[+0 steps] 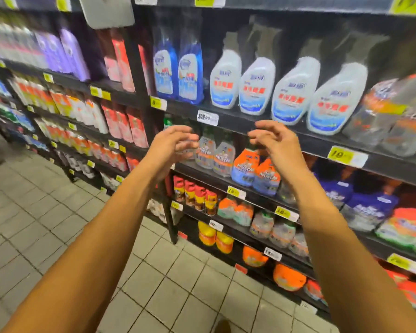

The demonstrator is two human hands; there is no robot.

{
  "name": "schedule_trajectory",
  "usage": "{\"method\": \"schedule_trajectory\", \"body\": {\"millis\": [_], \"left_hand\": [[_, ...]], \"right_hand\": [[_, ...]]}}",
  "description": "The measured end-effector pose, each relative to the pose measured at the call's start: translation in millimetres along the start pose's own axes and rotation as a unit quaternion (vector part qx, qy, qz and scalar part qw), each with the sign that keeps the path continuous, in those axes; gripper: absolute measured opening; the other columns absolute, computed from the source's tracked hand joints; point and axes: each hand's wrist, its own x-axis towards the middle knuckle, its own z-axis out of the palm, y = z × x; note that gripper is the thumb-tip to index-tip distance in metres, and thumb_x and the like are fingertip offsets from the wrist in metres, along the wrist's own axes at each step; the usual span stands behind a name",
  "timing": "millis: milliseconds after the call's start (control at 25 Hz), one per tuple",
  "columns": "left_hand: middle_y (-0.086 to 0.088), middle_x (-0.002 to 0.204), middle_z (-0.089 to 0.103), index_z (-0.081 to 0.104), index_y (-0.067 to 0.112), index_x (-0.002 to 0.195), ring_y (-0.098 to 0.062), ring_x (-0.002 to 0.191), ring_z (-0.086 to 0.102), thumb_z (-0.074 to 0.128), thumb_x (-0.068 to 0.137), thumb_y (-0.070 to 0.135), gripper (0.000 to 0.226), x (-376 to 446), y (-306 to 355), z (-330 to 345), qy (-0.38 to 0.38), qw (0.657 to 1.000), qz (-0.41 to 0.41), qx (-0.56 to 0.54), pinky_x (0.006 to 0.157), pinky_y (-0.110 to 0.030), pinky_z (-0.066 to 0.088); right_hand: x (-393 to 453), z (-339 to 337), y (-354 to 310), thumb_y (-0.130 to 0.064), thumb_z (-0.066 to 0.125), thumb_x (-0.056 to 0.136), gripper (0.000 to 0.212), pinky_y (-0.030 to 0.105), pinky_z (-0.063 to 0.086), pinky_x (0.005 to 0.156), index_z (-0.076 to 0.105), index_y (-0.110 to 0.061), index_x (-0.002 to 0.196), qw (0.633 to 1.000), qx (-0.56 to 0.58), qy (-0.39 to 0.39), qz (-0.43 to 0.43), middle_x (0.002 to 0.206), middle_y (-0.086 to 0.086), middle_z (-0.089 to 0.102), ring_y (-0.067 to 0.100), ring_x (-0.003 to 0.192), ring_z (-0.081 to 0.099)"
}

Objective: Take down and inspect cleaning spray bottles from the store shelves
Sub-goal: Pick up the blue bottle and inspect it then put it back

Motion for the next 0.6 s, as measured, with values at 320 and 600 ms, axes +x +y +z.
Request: {"method": "schedule_trajectory", "body": {"millis": [320, 600], "left_hand": [[-0.007, 0.102, 0.068, 0.056, 0.016, 0.099, -0.015, 0.084, 0.065, 0.041, 0.099, 0.003, 0.020, 109.2, 57.0, -15.1, 0.059, 0.995, 0.074, 0.022, 0.071, -0.027, 0.047], [-0.008, 0.118, 0.064, 0.056, 0.019, 0.109, -0.017, 0.101, 0.060, 0.049, 0.096, 0.008, 0.018, 182.9, 78.8, -47.8, 0.108, 0.988, 0.104, 0.030, 0.075, -0.030, 0.046]], "right_hand": [[134.2, 30.5, -25.0, -0.005, 0.061, 0.093, 0.019, 0.031, 0.053, 0.074, 0.064, -0.023, 0.098, 0.996, -0.014, -0.077, -0.039, 0.098, 0.009, 0.072, 0.013, 0.086, 0.065], [200.5, 51.8, -34.8, 0.005, 0.058, 0.092, 0.038, 0.030, 0.057, 0.072, 0.057, -0.011, 0.126, 0.997, -0.030, -0.048, -0.061, 0.122, 0.007, 0.065, 0.017, 0.096, 0.064]]}}
